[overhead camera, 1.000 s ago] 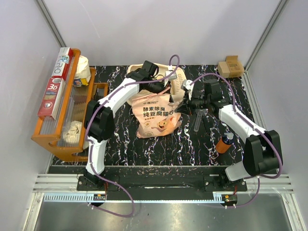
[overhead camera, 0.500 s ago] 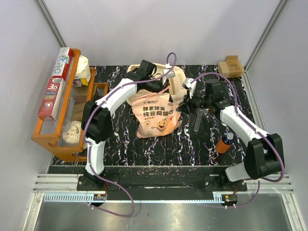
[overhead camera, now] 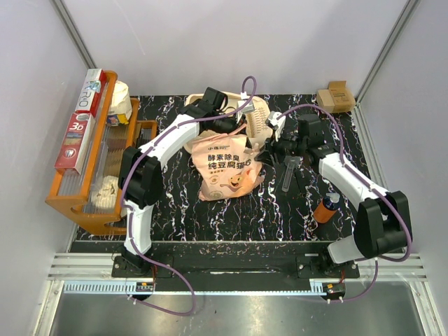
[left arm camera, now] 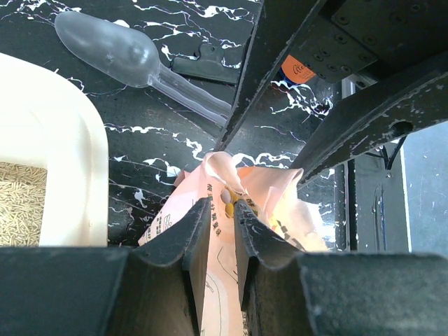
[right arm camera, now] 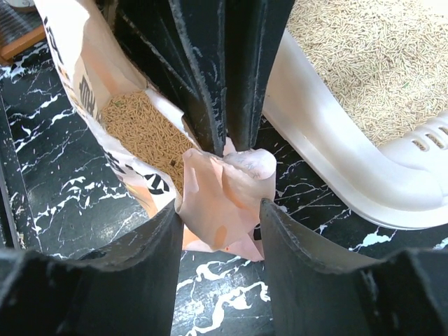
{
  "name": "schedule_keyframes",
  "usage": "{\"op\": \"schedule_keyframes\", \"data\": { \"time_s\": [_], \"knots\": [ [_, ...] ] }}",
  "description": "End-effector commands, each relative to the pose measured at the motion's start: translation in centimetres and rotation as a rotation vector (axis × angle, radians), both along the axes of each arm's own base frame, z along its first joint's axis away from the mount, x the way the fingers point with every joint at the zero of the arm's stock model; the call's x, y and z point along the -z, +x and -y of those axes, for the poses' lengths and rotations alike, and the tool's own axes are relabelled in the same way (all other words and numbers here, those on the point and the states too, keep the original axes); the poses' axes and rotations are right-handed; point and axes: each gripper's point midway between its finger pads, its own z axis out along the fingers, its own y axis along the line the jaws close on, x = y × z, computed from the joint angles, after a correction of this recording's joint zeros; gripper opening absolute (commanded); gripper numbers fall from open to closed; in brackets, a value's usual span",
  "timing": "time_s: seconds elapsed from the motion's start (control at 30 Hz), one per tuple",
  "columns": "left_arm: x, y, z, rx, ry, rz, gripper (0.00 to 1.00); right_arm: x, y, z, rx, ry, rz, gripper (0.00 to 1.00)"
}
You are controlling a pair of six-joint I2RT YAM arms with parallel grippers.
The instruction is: Fill the litter box with clean litter
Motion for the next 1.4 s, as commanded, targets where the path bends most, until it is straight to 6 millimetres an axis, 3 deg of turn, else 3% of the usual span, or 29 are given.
{"op": "schedule_keyframes", "data": {
  "time_s": [0.0, 0.23, 0.53, 0.6, 0.73, 1.0, 1.37],
  "knots": [
    [-2.9, -0.1, -0.1, -0.006, -0.04, 0.066, 0.24, -1.2, 1.8, -0.1, 0.021, 0.033, 0.039, 0.52],
    [-2.7, 0.7, -0.2, -0.048, -0.028, 0.051, 0.24, -1.6, 3.5, 0.7, 0.079, 0.019, 0.015, 0.53],
    [-2.6, 1.1, -0.5, -0.057, -0.038, 0.03, 0.23, -1.8, 2.0, -0.2, -0.039, 0.076, 0.036, 0.59],
    [-2.5, 1.0, -0.5, -0.053, -0.04, 0.02, 0.23, -1.2, 1.7, -0.5, -0.078, 0.104, 0.003, 0.6],
    [-2.1, 0.8, -0.9, -0.052, -0.04, -0.007, 0.21, -1.8, 0.8, -0.9, -0.187, 0.22, -0.064, 0.6],
    [-1.5, 0.8, -2.1, -0.058, -0.015, -0.032, 0.2, -0.7, 0.2, -1.6, -0.273, 0.304, -0.066, 0.61],
    [-0.7, 0.8, -3.4, -0.071, 0.037, -0.036, 0.19, -2.5, 0.3, -2.4, -0.325, 0.427, -0.056, 0.6]
  ]
}}
